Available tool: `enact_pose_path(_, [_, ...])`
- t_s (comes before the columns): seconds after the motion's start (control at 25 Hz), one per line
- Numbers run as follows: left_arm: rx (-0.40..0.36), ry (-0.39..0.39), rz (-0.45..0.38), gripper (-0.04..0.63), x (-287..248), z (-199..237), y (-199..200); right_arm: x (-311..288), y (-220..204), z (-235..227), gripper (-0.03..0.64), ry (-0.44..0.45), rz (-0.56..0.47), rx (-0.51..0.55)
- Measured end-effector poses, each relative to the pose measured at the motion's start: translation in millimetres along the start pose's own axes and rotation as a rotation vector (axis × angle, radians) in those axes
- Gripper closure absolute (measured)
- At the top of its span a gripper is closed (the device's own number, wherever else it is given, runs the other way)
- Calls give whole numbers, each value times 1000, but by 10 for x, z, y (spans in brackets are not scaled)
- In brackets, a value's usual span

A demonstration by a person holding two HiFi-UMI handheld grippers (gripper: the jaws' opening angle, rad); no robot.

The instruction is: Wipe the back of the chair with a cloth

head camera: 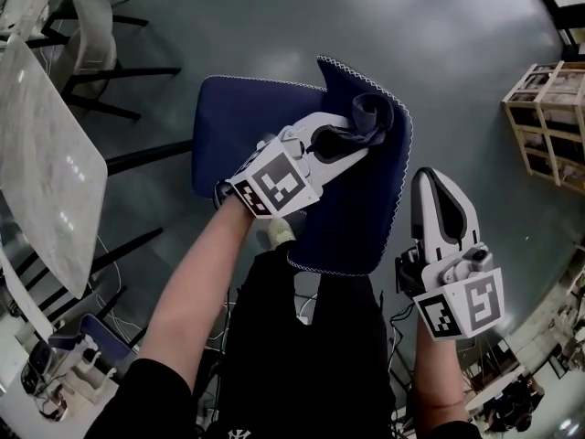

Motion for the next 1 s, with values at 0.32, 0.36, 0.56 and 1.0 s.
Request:
enact_pose_path(0.32, [23,-34,-27,525,50,-435,-36,283,-131,123,603,-27,-5,-10])
enact_pose_path(0.36, [23,-41,-28,525,50,-496,-34,318,-144,134,603,-30,-6,-13])
enact_pose_path(0.56, [22,-61,-36,525,73,-786,-44,459,-197,231,603,-42,-14,-21])
enact_pose_path(1.0, [47,-91,-60,525,141,-1388,-121,684,-345,444,603,-58,-32,8])
Point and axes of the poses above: the fingertips, and each gripper's own axes: x backward along the fingers, z to its left, y out of its top, the point moved 3 cm from there along x, backward along the fingers, and after that the axes turned 12 degrees about -y, right-handed, at the moved point
